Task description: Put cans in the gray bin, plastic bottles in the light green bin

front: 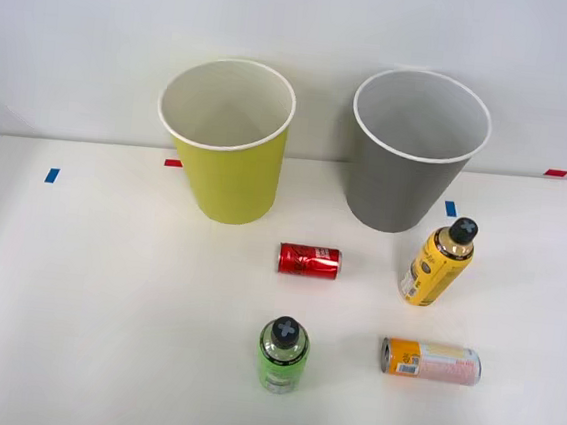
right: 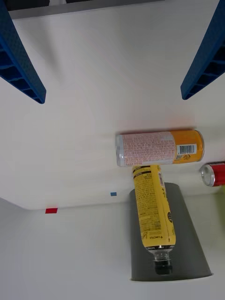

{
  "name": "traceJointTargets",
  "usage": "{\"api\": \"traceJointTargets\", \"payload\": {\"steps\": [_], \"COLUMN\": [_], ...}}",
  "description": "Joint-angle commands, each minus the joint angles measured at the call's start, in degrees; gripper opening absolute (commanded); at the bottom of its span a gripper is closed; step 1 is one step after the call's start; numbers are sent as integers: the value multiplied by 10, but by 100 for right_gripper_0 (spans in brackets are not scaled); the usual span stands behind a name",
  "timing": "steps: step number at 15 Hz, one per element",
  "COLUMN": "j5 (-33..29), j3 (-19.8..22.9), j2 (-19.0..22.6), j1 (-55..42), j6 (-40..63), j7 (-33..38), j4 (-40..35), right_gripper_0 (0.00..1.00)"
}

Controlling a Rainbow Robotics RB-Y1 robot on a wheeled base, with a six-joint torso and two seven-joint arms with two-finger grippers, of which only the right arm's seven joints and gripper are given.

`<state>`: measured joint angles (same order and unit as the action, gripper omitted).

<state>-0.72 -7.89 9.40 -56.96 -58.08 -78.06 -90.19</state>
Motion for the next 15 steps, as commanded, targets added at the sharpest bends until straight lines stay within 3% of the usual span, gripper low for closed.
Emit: {"api": "traceJointTargets", "payload": {"steps": [1,5,9,12,15], "j5": [-8,-107,-169,-181,-183], "j3": [-3,46,59,57,57], "j2": [8,54,160,243,314], "j1": [0,-1,-15,-29,-20], "j6": [-17,-10,72,172,244], "j7": [-9,-9,2,4,6], "j4": [-14,-60,-167,-263,-313], "right_gripper_0": [100,100,100,100,100]}}
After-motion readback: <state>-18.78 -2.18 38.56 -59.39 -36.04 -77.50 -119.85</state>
